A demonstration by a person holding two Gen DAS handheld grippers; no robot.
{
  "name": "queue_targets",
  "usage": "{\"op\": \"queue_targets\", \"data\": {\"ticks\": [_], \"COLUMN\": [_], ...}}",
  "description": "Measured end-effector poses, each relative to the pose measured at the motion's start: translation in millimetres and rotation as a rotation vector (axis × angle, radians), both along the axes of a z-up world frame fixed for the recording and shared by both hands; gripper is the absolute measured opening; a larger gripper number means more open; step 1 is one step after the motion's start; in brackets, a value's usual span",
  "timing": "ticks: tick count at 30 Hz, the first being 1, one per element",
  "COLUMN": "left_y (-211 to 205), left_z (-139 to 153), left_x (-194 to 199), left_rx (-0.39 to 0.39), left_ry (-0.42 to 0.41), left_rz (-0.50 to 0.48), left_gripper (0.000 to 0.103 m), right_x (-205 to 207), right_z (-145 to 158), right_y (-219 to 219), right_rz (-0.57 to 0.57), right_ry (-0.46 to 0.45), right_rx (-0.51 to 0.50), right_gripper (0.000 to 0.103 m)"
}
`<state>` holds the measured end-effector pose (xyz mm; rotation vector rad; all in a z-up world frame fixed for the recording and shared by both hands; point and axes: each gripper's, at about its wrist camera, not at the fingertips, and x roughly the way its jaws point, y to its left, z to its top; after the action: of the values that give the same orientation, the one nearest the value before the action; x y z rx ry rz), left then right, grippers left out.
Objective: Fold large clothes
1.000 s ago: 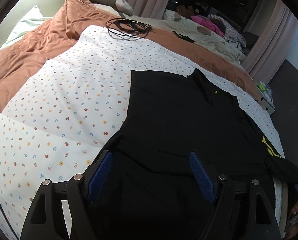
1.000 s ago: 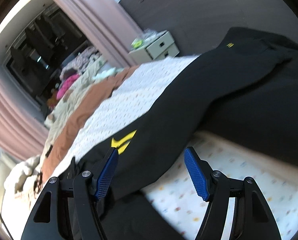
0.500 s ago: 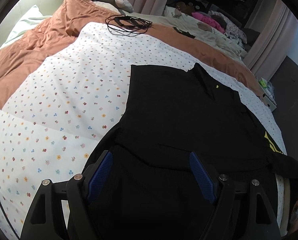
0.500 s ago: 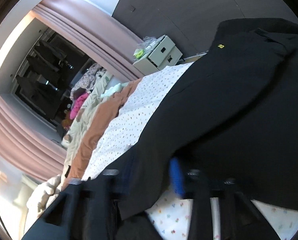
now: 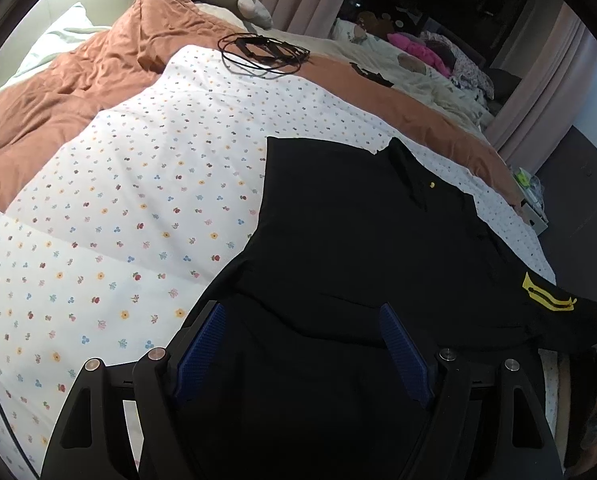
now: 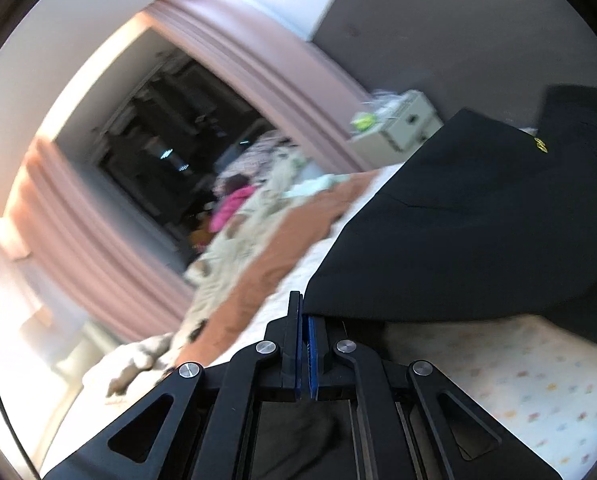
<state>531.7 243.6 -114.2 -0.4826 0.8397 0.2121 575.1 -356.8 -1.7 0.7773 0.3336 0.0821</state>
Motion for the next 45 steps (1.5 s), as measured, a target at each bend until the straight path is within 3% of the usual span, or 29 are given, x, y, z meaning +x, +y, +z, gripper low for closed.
{"op": "queue_targets", "data": {"ticks": [8, 18, 27, 30, 31, 33, 36, 39, 45], "left_y": [18.4, 37.9, 55.1, 62.8, 65.1, 67.7, 66.8, 63.0, 48.1], "left_z": [8.5, 15.9, 13.0, 11.6, 11.7, 12.2, 13.2, 12.9, 13.4], "left_x": [-10.6, -21.5, -26.1, -28.8, -29.8, -32.0, -33.4, -30.9, -25.5], "left_rx": [-0.057, -0.107, -0.099, -0.101, -0.109, -0.130, -0.137, -0.140, -0.127], "left_ry": [-0.039, -0.077, -0.064, -0.059, -0.062, -0.070, -0.075, -0.072, -0.062], "left_rz": [0.029, 0.061, 0.084, 0.105, 0.111, 0.118, 0.116, 0.106, 0.067], "left_gripper": [0.080, 0.080, 0.080, 0.080, 0.080, 0.080, 0.080, 0.080, 0.080], "right_x": [14.2, 45.0, 78.8, 88.3, 90.8, 97.6, 87.2, 74.9, 48.8], "right_z": [22.9, 5.5, -58.8, -92.3, -101.7, -123.7, -134.7, -132.5, -145.1], "right_y": [92.5, 195.3, 272.7, 298.8, 303.7, 309.7, 299.3, 282.1, 237.8], "right_rz": [0.191, 0.351, 0.522, 0.574, 0.585, 0.630, 0.635, 0.604, 0.534], "right_ry": [-0.086, -0.042, 0.124, 0.267, 0.306, 0.412, 0.454, 0.475, 0.541], "right_rx": [-0.063, -0.167, -0.261, -0.345, -0.365, -0.375, -0.308, -0.259, -0.083], "right_gripper": [0.004, 0.004, 0.004, 0.007, 0.011, 0.041, 0.060, 0.071, 0.071]}}
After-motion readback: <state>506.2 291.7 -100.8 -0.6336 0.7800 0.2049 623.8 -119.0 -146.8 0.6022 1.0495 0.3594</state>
